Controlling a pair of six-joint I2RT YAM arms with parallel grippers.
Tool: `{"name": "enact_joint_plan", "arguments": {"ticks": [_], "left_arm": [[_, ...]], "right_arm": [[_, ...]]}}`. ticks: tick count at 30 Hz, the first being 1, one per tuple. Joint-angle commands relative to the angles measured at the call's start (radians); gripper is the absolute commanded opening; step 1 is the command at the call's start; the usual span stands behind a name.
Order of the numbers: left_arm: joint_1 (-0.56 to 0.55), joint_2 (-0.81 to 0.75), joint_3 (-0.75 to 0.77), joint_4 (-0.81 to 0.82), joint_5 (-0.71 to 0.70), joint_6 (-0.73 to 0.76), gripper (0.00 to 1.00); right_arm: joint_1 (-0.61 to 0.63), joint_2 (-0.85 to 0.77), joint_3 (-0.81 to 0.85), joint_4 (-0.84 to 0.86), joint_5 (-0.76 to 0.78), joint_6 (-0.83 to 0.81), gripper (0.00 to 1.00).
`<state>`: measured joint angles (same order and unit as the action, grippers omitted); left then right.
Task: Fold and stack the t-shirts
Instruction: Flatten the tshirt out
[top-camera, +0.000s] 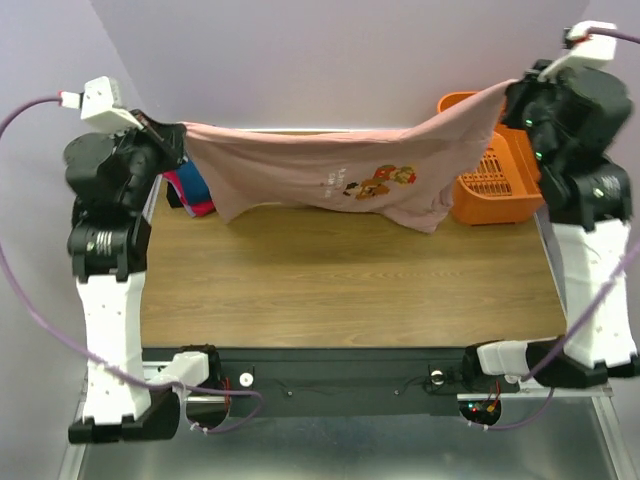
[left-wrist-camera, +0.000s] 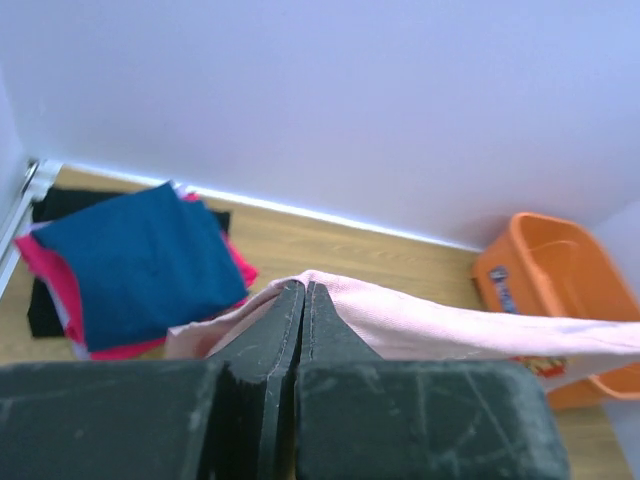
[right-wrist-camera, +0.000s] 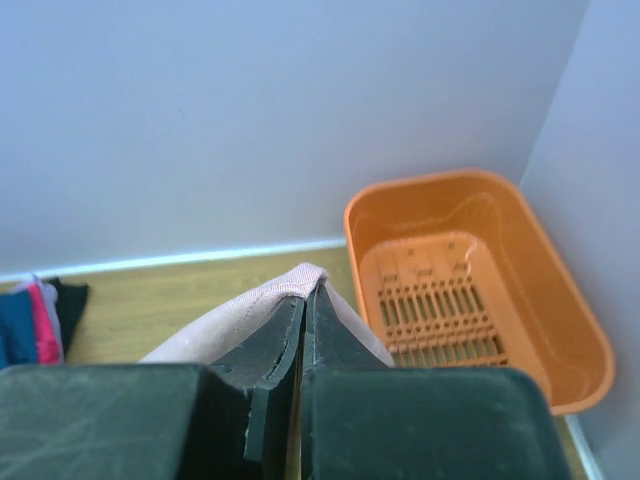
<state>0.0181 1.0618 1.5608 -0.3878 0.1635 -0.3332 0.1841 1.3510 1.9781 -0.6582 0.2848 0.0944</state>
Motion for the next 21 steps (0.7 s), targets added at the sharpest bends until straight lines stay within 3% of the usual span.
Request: {"name": "enact_joint_plan", "arguments": {"ticks": [1,8,12,16,21], "left_arm": [[0.005,-0.113,0.088,-0.002,0.103,-0.013,0.00],[0.006,-0.180,0.361,-0.152,0.169,-0.012,0.00],[0.006,-0.195,0.439,-0.155,0.191,-0.050,0.00],[0.006,-0.214,0.383,-0.111,0.209,-0.090,0.00],[0.005,-0.210,0.170,-0.047,0.252,-0.122,0.00]], "right_arm": [[-0.005,-0.157,0.091,0.040,0.007,-0.067,0.00],[-0.005,-0.243,0.280,0.031,0.008,-0.084,0.00],[-0.005,-0.242,0.364,0.029,-0.024,-0.075,0.00],[-0.005,-0.239,0.347,0.029,-0.030,-0.065,0.00],[-0.005,-0.217,0.227,0.029,-0.016,-0.061,0.00]]}}
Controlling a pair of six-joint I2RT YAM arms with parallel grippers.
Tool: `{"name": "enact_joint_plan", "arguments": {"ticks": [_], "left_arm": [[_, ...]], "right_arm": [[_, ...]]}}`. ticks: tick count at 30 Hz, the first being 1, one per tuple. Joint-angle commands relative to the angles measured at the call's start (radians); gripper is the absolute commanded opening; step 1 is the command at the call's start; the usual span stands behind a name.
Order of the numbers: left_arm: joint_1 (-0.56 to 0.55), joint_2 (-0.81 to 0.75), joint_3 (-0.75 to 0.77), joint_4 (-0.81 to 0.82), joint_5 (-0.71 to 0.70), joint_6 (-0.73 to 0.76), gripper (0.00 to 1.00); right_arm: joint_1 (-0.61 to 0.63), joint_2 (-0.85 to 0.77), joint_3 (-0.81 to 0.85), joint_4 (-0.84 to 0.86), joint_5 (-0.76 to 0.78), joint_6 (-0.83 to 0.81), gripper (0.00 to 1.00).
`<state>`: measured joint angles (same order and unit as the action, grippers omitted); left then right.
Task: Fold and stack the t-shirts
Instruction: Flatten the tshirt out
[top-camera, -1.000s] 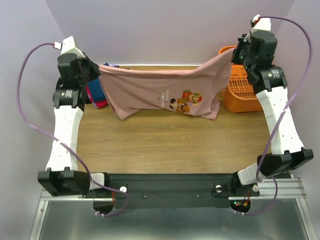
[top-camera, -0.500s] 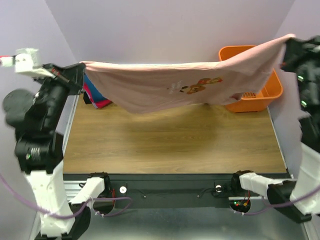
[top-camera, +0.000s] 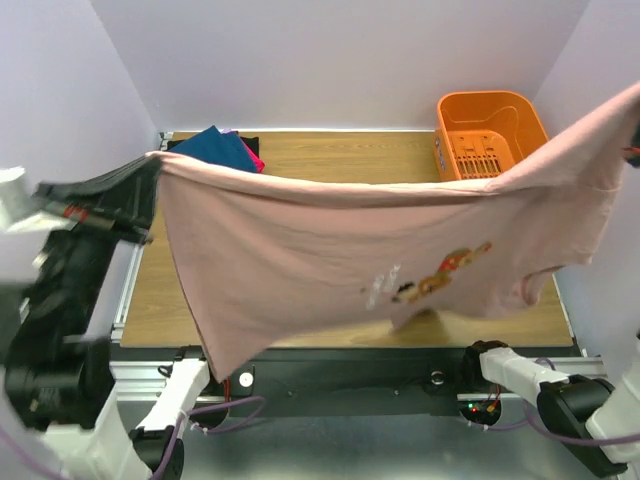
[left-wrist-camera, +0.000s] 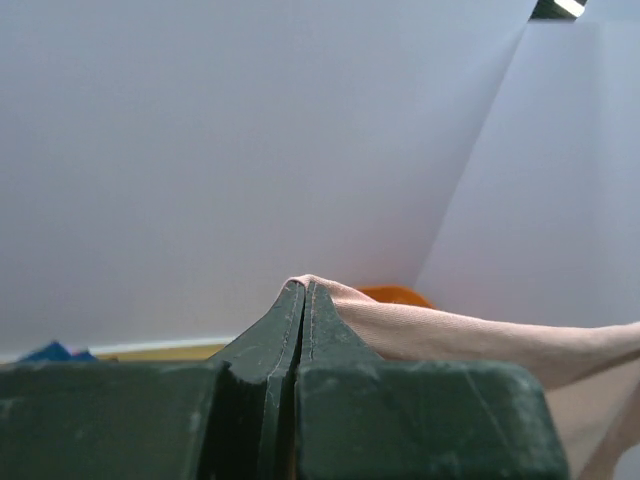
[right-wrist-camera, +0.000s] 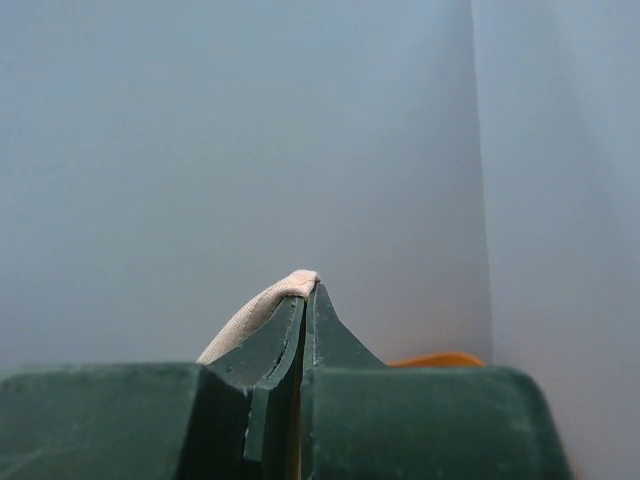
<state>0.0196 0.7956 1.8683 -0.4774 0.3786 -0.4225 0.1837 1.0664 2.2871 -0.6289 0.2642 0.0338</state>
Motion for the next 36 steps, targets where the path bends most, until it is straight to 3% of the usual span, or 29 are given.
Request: {"name": "enact_joint_plan", "arguments": {"ticks": [1,8,14,24,36], "left_arm": [[0.005,0.060,-0.170,0.051,0.037,-0.030,0.00],[0.005,0.151,-0.438,0.172,0.043,-0.010,0.00],[0.005,0.254,-0.469,0.200,0.007,0.051,0.00],[0.005,0.318,-0.330,0.165,0.014,0.110,0.00],[0.005,0.137,-0.071,0.030,-0.118,0.136,0.00]], "right_arm": [[-0.003,0.076,-0.107,0.000,0.007,0.006,0.00],[-0.004,0.179,-0.339,0.029,-0.051,0.058,0.00],[-0.004,0.274,-0.383,0.089,-0.068,0.060,0.00],[-0.004,0.307,-0.298,0.107,-0.071,0.048,0.00],[-0.004,0.090,-0.195,0.106,-0.054,0.023,0.00]]}}
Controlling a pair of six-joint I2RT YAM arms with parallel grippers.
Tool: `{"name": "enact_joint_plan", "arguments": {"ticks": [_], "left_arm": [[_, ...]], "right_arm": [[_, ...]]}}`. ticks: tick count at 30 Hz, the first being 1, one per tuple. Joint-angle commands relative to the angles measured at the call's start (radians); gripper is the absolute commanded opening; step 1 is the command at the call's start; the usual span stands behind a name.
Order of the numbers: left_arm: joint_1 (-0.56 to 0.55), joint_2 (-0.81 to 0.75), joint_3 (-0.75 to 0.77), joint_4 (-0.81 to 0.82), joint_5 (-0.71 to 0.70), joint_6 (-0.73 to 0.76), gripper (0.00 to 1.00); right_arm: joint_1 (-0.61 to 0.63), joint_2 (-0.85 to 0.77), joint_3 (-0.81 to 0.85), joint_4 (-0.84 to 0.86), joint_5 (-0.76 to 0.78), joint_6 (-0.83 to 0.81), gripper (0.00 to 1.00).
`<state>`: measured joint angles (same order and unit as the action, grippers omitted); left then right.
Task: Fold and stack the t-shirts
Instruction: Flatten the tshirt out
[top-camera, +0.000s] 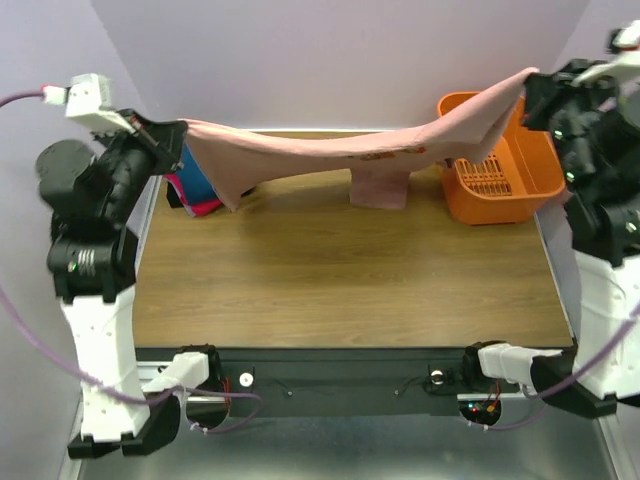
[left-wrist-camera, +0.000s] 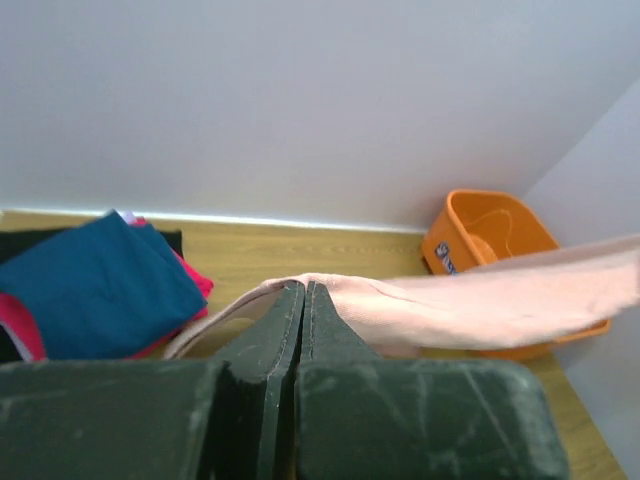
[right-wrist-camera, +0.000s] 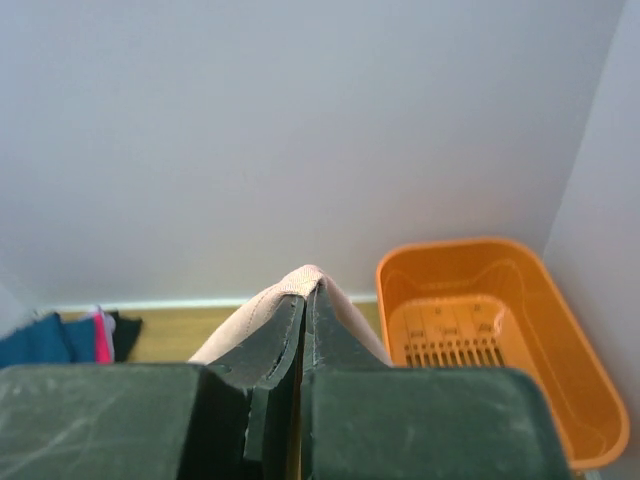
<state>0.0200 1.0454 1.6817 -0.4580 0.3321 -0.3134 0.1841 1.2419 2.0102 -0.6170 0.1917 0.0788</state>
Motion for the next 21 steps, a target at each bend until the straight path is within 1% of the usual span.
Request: {"name": "enact_joint_plan", "arguments": {"ticks": [1,3,6,11,14,17,18,20,21], "left_arm": [[0.005,-0.125,0.134,0.005,-0.082,0.028,0.00],[0.005,-0.145,0.191,-0.010,-0.099,0.031,0.00],[0.005,-0.166,0.258,-0.030,-0.085,0.030,0.00],[0.005,-0.180,0.289,-0.028,-0.047,0.013,0.00],[0.005,-0.176,0.268,-0.031,-0.015,0.001,0.00],[0.005,-0.170,0.201,-0.022,0.021,-0.013,0.00],[0.005,-0.170,0.146,0.001,0.037,-0.022,0.00],[0.005,-0.170,0.084,0.025,0.054,-0.024,0.00],[0.005,-0.160,0.017,0.041,0.058,-0.021,0.00]], "right_arm": [[-0.003,-0.094,0.096,0.094,0.017,-0.025,0.00],[-0.003,-0.108,0.146,0.094,0.020,-0.031,0.00],[-0.003,-0.121,0.215,0.091,0.023,-0.037,0.00],[-0.005,-0.119,0.278,0.091,0.014,-0.013,0.00],[-0.003,-0.110,0.277,0.091,0.000,0.006,0.00],[-0.003,-0.088,0.245,0.091,-0.009,0.021,0.00],[-0.003,-0.072,0.231,0.091,-0.011,0.024,0.00],[-0.003,-0.050,0.181,0.091,-0.012,0.024,0.00],[-0.005,-0.029,0.159,0.092,-0.012,0.024,0.01]]}}
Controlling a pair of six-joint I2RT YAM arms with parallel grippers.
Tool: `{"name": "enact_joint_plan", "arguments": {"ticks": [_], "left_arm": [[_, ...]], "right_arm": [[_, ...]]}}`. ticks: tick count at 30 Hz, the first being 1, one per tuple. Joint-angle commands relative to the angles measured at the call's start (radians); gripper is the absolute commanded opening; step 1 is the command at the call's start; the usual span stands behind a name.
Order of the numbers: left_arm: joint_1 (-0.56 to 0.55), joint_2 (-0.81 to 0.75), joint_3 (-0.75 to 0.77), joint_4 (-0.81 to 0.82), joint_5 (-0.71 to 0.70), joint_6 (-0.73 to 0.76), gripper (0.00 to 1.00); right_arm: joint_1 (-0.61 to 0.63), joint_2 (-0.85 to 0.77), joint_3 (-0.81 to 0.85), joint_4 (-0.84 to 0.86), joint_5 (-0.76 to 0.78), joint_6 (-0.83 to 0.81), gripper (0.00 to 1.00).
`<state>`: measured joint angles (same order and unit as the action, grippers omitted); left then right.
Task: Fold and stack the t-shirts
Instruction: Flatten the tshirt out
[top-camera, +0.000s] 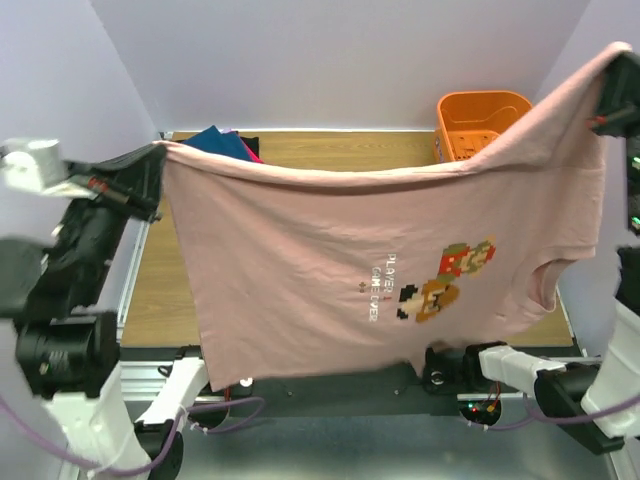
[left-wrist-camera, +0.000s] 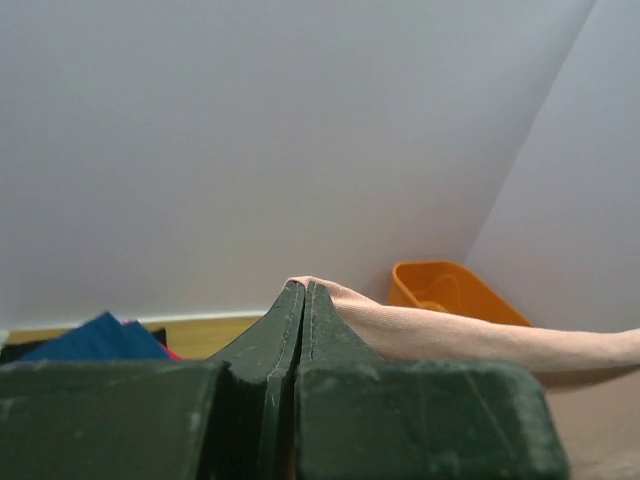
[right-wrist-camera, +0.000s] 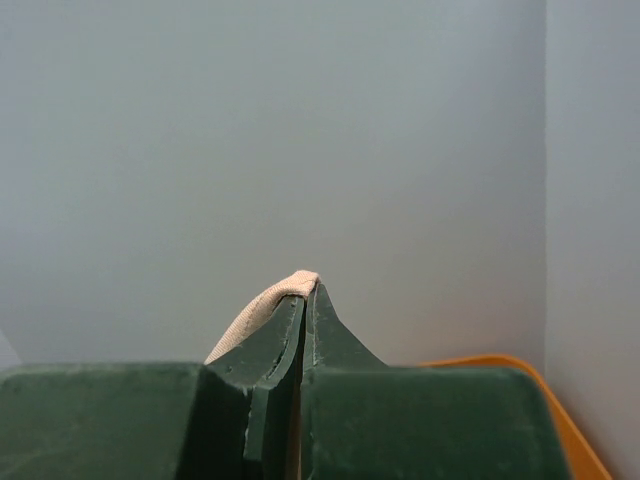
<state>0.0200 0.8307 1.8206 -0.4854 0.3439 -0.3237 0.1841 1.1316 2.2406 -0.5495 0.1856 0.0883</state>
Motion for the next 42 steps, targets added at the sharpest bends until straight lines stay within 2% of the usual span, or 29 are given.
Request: {"name": "enact_joint_plan", "arguments": {"ticks": [1,5,6,9,10,11,12,13,14,15,16,17,18,20,23,24,25,26,27,29,30,31,36,42], "left_arm": [[0.003,0.064,-0.154,0.073,0.049,-0.008,0.00],[0.005,0.120,-0.361,0.129,0.075,0.024,0.00],[0.005,0.133,-0.460,0.172,0.066,0.035,0.00],[0.005,0.238,-0.594,0.252,-0.026,0.084,0.00],[0.009,0.314,-0.607,0.277,-0.063,0.092,0.05],[0.012,0.359,-0.609,0.303,-0.106,0.089,0.21],[0.017,0.402,-0.575,0.344,-0.182,0.077,0.42],[0.033,0.497,-0.537,0.349,-0.207,0.057,0.82],[0.058,0.542,-0.488,0.343,-0.230,0.005,0.96],[0.066,0.586,-0.366,0.299,-0.274,-0.017,0.99],[0.069,0.655,-0.306,0.269,-0.296,-0.037,0.99],[0.067,0.675,-0.250,0.246,-0.305,-0.044,0.99],[0.067,0.688,-0.192,0.237,-0.298,-0.063,0.99],[0.067,0.674,-0.193,0.241,-0.278,-0.089,0.99],[0.037,0.607,-0.300,0.254,-0.256,-0.101,0.99],[0.005,0.564,-0.388,0.260,-0.255,-0.103,0.99],[-0.012,0.538,-0.439,0.261,-0.252,-0.110,0.99],[-0.017,0.512,-0.489,0.266,-0.253,-0.118,0.99],[-0.085,0.461,-0.591,0.280,-0.253,-0.136,0.99],[-0.139,0.415,-0.735,0.303,-0.267,-0.162,0.99],[-0.164,0.395,-0.779,0.309,-0.267,-0.181,0.99],[-0.208,0.366,-0.822,0.321,-0.266,-0.211,0.99],[-0.278,0.337,-1.009,0.387,-0.261,-0.279,0.99],[-0.284,0.410,-1.055,0.449,-0.246,-0.276,0.99]], "right_arm": [[-0.003,0.098,-0.094,0.023,-0.008,0.013,0.00],[-0.005,0.193,-0.261,0.055,-0.020,0.019,0.01],[-0.005,0.223,-0.333,0.075,-0.026,0.022,0.00],[-0.005,0.370,-0.401,0.178,-0.047,0.037,0.00],[-0.005,0.419,-0.380,0.195,-0.043,0.042,0.00],[-0.005,0.548,-0.343,0.221,-0.038,0.050,0.00],[-0.009,0.618,-0.288,0.220,-0.043,0.057,0.04],[-0.012,0.704,-0.221,0.201,-0.055,0.059,0.22],[-0.014,0.768,-0.046,0.141,-0.066,0.062,0.70],[-0.015,0.889,0.043,0.099,-0.074,0.082,0.91],[-0.015,0.922,0.173,0.059,-0.078,0.096,1.00],[-0.014,0.933,0.180,0.031,-0.081,0.111,1.00],[-0.014,0.898,0.153,0.034,-0.107,0.117,1.00],[-0.014,0.834,0.075,0.042,-0.133,0.108,1.00],[-0.012,0.667,-0.183,0.048,-0.169,0.074,1.00],[-0.012,0.575,-0.316,0.052,-0.181,0.064,1.00],[-0.012,0.574,-0.394,0.057,-0.216,0.061,1.00],[-0.012,0.494,-0.457,0.063,-0.228,0.060,1.00],[-0.012,0.453,-0.577,0.065,-0.257,0.065,1.00],[-0.011,0.357,-0.729,0.066,-0.322,0.077,1.00],[-0.011,0.334,-0.730,0.066,-0.343,0.088,1.00],[-0.009,0.311,-0.813,0.066,-0.363,0.096,1.00],[0.012,0.221,-1.015,0.077,-0.391,0.131,1.00],[0.018,0.266,-1.119,0.123,-0.385,0.143,1.00]]}}
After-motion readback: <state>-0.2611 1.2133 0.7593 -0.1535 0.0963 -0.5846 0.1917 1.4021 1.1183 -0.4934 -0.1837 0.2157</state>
